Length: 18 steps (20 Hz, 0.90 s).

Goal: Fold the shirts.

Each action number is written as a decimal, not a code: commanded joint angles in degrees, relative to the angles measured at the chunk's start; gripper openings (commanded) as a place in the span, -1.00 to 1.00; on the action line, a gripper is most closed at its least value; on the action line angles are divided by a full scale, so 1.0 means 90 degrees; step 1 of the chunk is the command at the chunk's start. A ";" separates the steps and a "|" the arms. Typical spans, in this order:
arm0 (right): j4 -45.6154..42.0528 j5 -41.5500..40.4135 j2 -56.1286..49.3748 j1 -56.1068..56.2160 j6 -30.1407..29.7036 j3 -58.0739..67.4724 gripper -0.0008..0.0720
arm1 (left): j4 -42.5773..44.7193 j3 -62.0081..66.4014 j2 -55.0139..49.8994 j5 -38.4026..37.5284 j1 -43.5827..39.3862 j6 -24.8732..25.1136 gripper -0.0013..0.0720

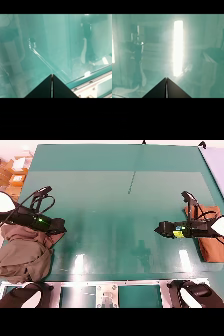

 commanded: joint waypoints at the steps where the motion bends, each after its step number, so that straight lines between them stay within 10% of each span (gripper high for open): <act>1: 0.0005 -0.0240 0.0005 0.0005 0.0002 -0.0005 -0.88 | 0.0002 -0.0002 0.0005 0.0002 -0.0005 0.0000 -0.90; 6: 0.0002 -0.0391 0.0002 0.0005 0.0002 -0.0005 -0.88 | 0.0153 0.0000 0.0005 0.0806 -0.0005 -0.0240 -0.90; 8: 0.0002 -0.0556 -0.0007 0.0002 0.0002 -0.0029 -0.90 | 0.1739 0.0000 0.0002 0.1197 -0.0005 -0.0954 -0.90; 9: 0.0000 -0.0559 -0.0019 0.0002 0.0000 -0.0034 -0.90 | 0.2861 -0.0002 -0.0012 0.1243 -0.0005 -0.1231 -0.78; 10: 0.0000 -0.0559 -0.0029 0.0002 0.0000 -0.0041 -0.77 | 0.3910 -0.0005 -0.0039 0.1239 -0.0002 -0.1549 0.52; 11: -0.0002 -0.0563 -0.0029 0.0005 0.0000 -0.0056 -0.48 | 0.4796 -0.0010 -0.0075 0.1243 0.0024 -0.1875 0.97; 13: -0.0019 -0.0573 -0.0029 0.0002 -0.0002 -0.0090 -0.03 | 0.5265 -0.0015 -0.0192 0.1265 0.0440 -0.1894 1.00; 18: -0.0019 -0.0789 -0.0029 0.0002 0.0000 -0.0267 0.02 | 0.4940 -0.0041 -0.1202 0.1292 0.1831 -0.1872 1.00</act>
